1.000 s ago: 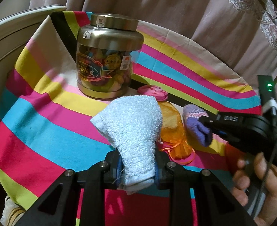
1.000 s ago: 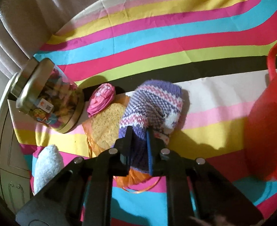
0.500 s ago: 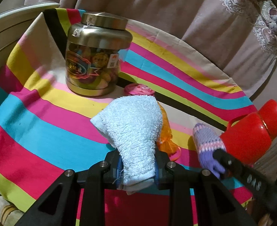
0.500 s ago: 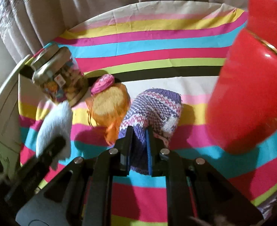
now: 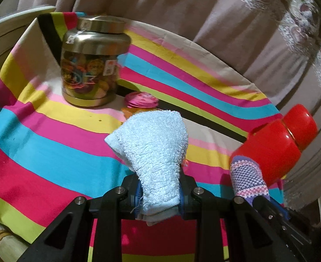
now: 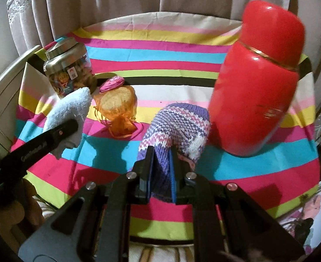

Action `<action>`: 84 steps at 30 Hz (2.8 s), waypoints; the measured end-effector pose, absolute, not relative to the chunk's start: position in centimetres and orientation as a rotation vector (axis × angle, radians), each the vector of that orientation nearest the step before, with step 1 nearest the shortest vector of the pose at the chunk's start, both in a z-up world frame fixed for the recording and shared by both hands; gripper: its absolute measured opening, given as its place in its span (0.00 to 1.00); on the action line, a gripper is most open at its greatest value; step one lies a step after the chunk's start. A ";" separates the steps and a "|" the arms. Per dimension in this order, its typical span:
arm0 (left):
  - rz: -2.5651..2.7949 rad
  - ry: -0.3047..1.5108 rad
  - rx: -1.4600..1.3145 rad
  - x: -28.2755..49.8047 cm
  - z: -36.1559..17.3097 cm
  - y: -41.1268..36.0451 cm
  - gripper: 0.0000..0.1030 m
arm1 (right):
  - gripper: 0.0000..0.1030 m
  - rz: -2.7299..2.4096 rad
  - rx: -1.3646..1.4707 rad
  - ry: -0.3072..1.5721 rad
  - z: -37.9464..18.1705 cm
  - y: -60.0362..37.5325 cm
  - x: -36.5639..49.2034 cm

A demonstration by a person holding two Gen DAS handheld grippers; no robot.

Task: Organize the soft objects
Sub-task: 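Carry the towel and mitten to the white box and open both tools inside it, then move both open tools back over the cushion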

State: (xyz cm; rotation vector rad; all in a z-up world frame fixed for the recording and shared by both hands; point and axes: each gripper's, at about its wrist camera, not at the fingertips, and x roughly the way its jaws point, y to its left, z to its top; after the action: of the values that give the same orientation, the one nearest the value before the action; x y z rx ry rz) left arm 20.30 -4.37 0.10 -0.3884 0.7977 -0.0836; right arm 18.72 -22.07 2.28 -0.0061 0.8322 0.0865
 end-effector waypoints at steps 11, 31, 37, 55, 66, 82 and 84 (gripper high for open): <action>-0.215 0.803 -0.353 17.7 2.3 -9.6 0.26 | 0.15 0.011 0.031 0.797 3.9 -26.5 14.4; -0.585 0.906 -0.236 11.2 4.2 -23.8 0.26 | 0.15 -0.238 0.147 0.784 4.9 -40.6 5.1; -0.701 0.946 -0.189 9.1 4.1 -28.2 0.26 | 0.15 -0.351 0.180 0.789 4.8 -45.4 2.6; -0.982 0.980 -0.124 5.8 4.2 -34.2 0.56 | 0.28 -0.549 0.193 0.781 5.4 -51.2 -1.1; -0.882 0.945 -0.186 8.0 4.8 -30.6 0.56 | 0.52 -0.480 0.164 0.783 5.8 -48.7 -0.4; -0.569 0.872 -0.234 15.1 5.4 -19.1 0.56 | 0.54 -0.227 0.074 0.826 6.1 -40.7 3.1; -0.495 0.869 -0.254 16.7 5.0 -16.6 0.56 | 0.55 -0.162 0.065 0.846 5.8 -39.1 4.0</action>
State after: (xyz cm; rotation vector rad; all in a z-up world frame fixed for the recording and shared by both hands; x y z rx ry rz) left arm 16.70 -16.61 4.98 -0.2536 0.8694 -0.4951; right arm 4.04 -39.06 5.77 0.0655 0.8459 -0.1615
